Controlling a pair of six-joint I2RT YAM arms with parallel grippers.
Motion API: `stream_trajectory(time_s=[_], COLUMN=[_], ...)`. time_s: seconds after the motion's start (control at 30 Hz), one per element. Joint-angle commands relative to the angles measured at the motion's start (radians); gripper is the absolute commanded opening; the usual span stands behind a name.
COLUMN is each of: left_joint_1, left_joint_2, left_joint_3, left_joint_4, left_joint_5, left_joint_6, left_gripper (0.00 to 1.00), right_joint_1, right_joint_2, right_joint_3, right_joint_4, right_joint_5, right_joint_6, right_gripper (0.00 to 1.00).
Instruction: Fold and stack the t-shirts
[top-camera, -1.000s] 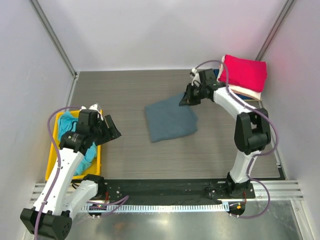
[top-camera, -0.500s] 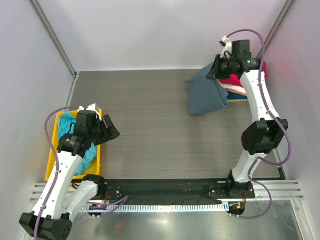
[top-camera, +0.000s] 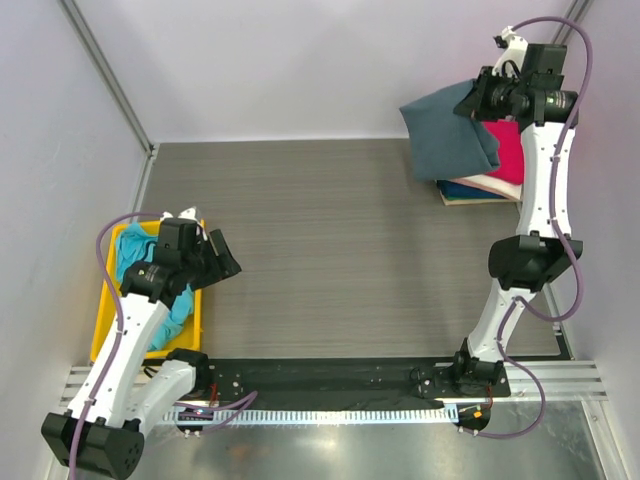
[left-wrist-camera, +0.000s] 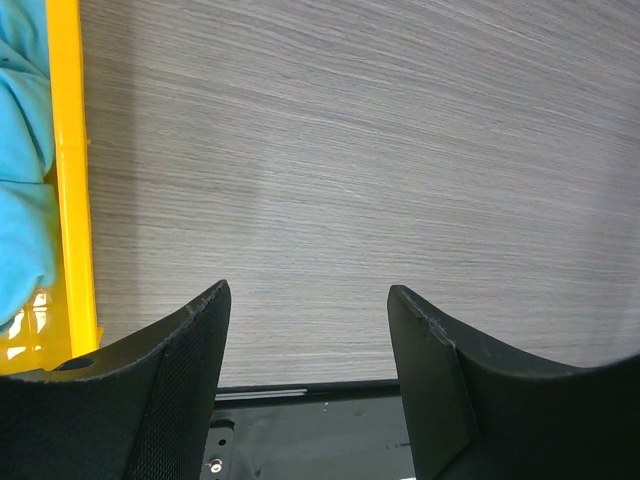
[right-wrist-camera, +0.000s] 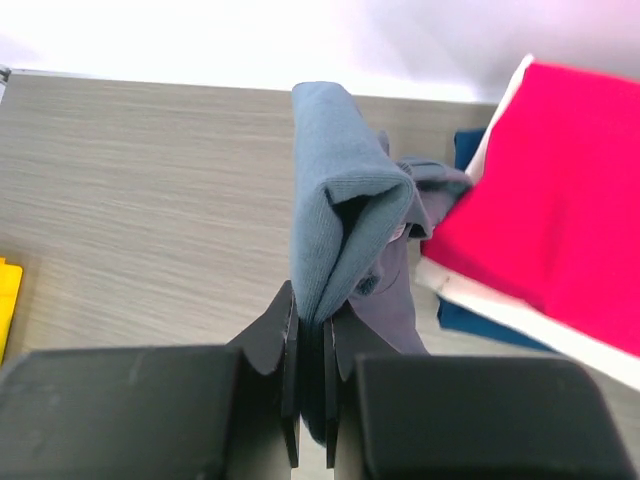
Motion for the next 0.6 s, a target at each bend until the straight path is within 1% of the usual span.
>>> stream_trajectory(time_s=[0.0, 0.13, 0.4, 0.57], left_joint_1=[-0.002, -0.002, -0.004, -0.007], left_joint_2=[0.002, 0.002, 0.022, 0.038], left_joint_3=[-0.001, -0.004, -0.007, -0.008], left_joint_4=[0.032, 0.035, 0.035, 0.038], left_joint_5=[-0.006, -0.002, -0.002, 0.004], left_joint_6=[0.011, 0.011, 0.008, 0.008], left_gripper=[0.65, 0.65, 0.64, 0.64], right_joint_1=[-0.018, -0.039, -0.099, -0.171], right_joint_2=[0.043, 0.075, 0.064, 0.096], right_joint_3=[0.142, 0.216, 0.233, 0.242], right_joint_4=[0.025, 0.040, 0.123, 0.158], right_joint_5=[-0.073, -0.092, -0.153, -0.239], right_joint_6=[-0.026, -0.026, -0.015, 0.014], right_gripper=[0.01, 0.01, 0.01, 0.01])
